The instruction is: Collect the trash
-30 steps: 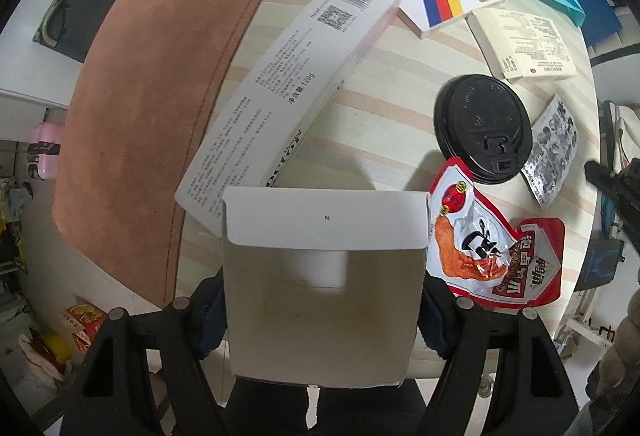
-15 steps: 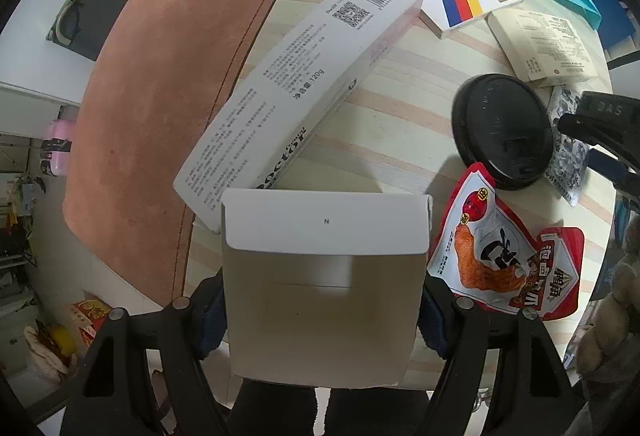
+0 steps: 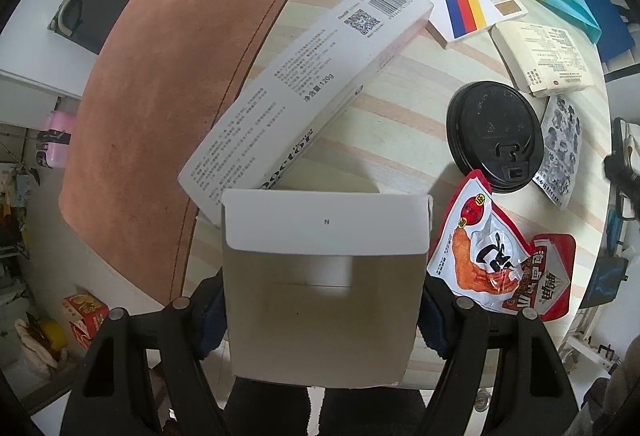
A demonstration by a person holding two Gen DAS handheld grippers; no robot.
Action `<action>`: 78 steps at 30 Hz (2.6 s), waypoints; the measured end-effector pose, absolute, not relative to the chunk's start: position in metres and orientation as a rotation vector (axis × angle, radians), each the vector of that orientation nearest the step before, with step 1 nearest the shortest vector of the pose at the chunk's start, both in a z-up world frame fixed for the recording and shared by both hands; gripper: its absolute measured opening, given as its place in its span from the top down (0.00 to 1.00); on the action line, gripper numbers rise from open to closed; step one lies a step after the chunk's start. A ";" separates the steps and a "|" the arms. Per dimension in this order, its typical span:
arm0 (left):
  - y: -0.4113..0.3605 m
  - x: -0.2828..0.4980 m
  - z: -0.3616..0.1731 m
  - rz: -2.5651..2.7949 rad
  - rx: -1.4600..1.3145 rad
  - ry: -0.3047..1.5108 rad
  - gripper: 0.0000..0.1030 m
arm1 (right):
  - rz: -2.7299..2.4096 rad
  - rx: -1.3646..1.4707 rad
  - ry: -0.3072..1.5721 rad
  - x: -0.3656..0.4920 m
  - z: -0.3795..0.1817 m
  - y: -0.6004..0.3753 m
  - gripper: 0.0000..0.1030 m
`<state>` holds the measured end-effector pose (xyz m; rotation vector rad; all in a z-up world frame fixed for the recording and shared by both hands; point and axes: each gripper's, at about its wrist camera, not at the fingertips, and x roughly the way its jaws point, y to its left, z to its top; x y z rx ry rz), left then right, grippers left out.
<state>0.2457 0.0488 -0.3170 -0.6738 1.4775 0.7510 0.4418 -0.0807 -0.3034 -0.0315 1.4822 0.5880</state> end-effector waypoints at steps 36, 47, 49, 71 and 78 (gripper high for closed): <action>0.022 0.143 -0.243 0.565 -0.400 1.288 0.27 | 0.544 0.061 1.311 0.271 -0.214 -0.194 1.00; 0.004 0.018 -0.331 0.393 -0.455 1.421 0.27 | 0.347 0.051 1.445 0.085 -0.314 -0.244 1.00; 0.004 0.005 -0.378 0.389 -0.484 1.476 0.27 | 0.316 0.039 1.493 0.065 -0.352 -0.247 1.00; 0.028 -0.039 -0.729 0.492 -0.555 1.637 0.00 | 0.407 -0.285 1.660 -0.015 -0.725 -0.188 0.02; 0.023 -0.053 -0.706 0.525 -0.511 1.630 0.00 | 0.406 -0.404 1.605 -0.017 -0.707 -0.181 0.02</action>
